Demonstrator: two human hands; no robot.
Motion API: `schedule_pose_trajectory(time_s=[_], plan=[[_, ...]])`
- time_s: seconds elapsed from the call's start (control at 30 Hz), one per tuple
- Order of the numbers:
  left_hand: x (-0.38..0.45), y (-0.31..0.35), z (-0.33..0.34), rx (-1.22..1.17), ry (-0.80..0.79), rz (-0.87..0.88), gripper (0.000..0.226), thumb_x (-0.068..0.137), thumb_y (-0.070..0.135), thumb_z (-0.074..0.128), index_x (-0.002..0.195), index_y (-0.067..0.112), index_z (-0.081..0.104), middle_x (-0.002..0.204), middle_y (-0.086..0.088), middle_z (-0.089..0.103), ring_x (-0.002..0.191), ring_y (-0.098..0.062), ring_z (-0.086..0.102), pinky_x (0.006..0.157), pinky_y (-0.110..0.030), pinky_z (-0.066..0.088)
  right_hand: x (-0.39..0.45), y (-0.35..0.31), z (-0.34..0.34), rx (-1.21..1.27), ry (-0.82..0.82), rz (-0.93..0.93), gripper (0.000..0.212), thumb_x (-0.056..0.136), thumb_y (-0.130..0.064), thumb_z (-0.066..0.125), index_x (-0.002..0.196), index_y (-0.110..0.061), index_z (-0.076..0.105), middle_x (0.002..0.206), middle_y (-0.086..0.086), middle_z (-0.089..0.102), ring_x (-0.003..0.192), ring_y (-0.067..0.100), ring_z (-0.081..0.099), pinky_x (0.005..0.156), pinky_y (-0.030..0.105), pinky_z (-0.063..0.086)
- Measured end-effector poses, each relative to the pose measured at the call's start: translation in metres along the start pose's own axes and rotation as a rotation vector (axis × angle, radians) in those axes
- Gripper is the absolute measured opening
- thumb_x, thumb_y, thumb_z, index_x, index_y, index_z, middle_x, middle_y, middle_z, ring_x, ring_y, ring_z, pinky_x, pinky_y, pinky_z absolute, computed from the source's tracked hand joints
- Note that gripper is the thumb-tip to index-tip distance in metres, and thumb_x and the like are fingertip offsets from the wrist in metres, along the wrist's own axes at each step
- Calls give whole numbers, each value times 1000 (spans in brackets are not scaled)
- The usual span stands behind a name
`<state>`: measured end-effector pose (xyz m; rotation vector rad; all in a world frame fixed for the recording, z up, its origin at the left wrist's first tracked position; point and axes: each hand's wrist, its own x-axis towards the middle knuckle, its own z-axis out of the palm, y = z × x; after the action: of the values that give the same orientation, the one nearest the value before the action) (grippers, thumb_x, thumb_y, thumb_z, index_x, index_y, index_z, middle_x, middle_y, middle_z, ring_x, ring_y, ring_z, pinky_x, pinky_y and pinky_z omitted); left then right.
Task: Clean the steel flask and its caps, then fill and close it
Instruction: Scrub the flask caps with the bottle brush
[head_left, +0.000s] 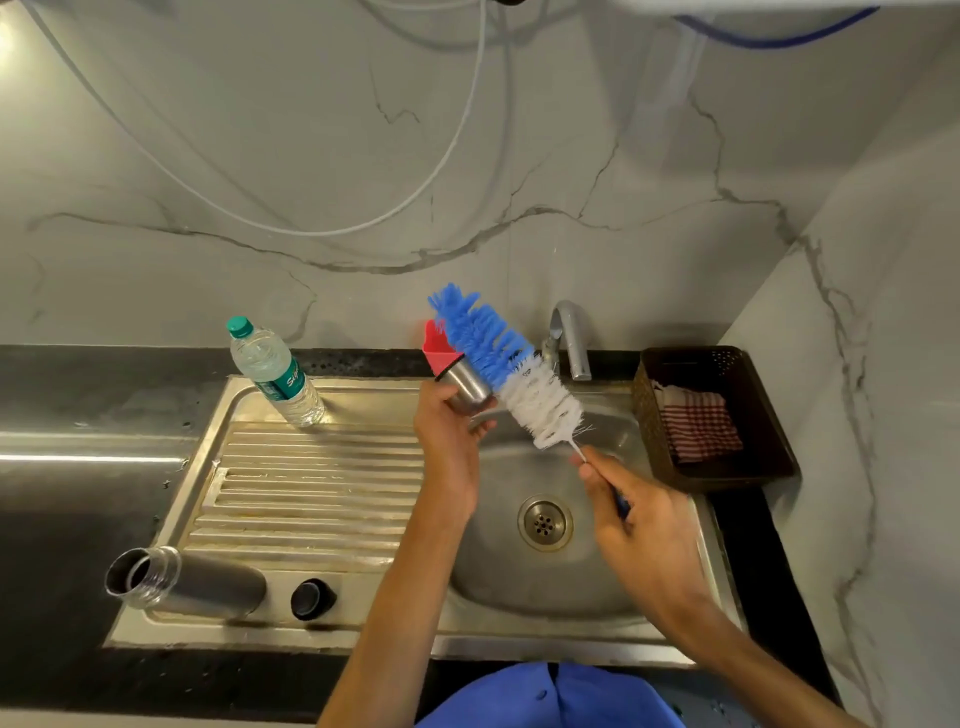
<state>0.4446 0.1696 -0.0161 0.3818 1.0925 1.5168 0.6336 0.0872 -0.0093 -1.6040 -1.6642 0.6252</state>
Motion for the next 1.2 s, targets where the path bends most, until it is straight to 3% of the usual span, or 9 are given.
schedule_pose_trajectory(time_s=[0.2,0.33,0.53,0.63,0.77,0.87,1.0,1.1,1.2], plan=[[-3,-5,9,172,-85,-71,54,87,66,72,120,23,67,91,4,70,81,-11,65,78,-32,51,1,5,-1,18,38,-2,30,102,-28,62,129,-31,73,72,-13,64,51,9,52,48,29,47],[-2,-9,4,167,-111,-85,51,81,65,80,111,25,67,84,10,65,75,-7,53,72,-26,43,0,9,1,-37,8,-5,29,102,-26,63,128,-33,73,73,-14,65,54,11,57,48,33,50],[-7,1,10,63,-89,-108,45,78,51,84,108,22,69,81,11,66,69,-3,48,69,-20,41,3,7,-2,-47,39,-32,29,102,-25,62,129,-27,73,69,-19,56,52,6,51,48,26,42],[-4,1,6,32,-117,-85,45,81,38,81,116,12,69,91,4,74,88,-10,67,83,-24,56,2,3,1,-49,6,-13,29,103,-23,62,130,-27,72,61,-24,47,52,2,52,50,17,34],[-17,-11,-3,71,-144,-84,78,77,24,91,139,0,52,111,-17,69,104,-24,77,99,-39,61,11,7,1,-46,58,-12,27,103,-22,62,127,-27,74,70,-26,58,56,-1,55,51,14,39],[-4,-2,-14,-29,-99,-79,56,79,18,85,126,-1,61,110,-17,74,107,-27,76,92,-34,63,2,10,-2,-99,26,-61,30,103,-31,59,130,-31,71,89,-14,71,59,4,57,52,34,55],[-8,-8,-14,33,-281,-80,55,91,8,73,144,7,59,136,-20,69,127,-31,68,107,-39,57,4,9,2,-88,35,-54,29,103,-26,60,130,-29,72,77,-19,59,54,3,53,50,19,42],[-9,-11,-13,20,-280,-93,58,92,-8,69,146,10,57,129,-18,73,118,-29,72,103,-35,58,12,10,-4,-103,81,-77,29,102,-25,60,127,-27,73,83,-13,65,55,6,58,47,24,46],[2,-1,-14,-97,-231,-65,42,83,3,64,125,2,62,106,-9,69,97,-20,65,88,-32,58,-4,8,-3,-173,4,-104,32,103,-33,56,132,-34,68,91,-10,70,60,9,63,50,37,56]])
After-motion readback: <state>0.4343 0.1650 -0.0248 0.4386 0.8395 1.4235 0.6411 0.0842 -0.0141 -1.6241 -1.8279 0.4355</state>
